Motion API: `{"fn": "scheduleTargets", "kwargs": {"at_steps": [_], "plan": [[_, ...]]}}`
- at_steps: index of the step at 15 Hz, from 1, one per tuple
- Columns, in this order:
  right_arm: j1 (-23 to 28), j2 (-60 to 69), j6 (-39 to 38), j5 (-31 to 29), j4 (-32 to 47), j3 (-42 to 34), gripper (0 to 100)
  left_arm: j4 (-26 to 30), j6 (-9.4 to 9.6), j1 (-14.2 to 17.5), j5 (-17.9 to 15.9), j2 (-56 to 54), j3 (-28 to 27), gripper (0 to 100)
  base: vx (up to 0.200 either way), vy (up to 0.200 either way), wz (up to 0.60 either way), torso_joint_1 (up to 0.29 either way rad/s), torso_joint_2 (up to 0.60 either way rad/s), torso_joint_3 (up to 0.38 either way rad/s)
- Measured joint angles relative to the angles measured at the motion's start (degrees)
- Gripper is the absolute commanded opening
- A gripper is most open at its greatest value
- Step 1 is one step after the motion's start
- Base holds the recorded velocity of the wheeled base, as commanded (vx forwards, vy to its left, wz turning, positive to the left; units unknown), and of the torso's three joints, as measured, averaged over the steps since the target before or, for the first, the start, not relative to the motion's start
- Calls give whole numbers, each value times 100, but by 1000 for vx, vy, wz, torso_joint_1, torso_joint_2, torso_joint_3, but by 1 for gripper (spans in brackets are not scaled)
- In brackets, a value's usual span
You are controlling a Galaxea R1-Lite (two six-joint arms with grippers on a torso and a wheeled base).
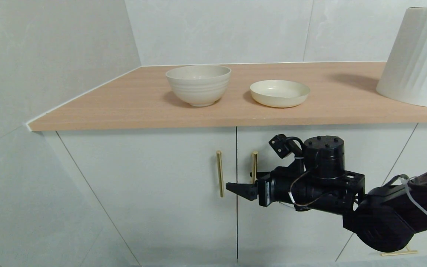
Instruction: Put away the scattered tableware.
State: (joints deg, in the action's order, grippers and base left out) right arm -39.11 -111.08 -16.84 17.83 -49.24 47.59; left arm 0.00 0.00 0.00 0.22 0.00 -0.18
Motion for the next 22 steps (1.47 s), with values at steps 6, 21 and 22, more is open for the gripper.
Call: {"fn": "scheduleTargets", "kwargs": {"at_steps": [6, 21, 22], "plan": [[-268, 419, -213, 124, -345, -667, 100, 2, 0, 0, 0, 0, 0, 100, 0, 0, 0, 0, 0, 0], [-52, 2070, -139, 2319, -386, -2483, 100, -112, 104, 0, -130, 5, -113, 100, 0, 0, 0, 0, 0, 0], [-52, 2109, -104, 2319, -424, -2597, 100, -60, 104, -5, -344, 44, -350, 100, 0, 0, 0, 0, 0, 0]]}}
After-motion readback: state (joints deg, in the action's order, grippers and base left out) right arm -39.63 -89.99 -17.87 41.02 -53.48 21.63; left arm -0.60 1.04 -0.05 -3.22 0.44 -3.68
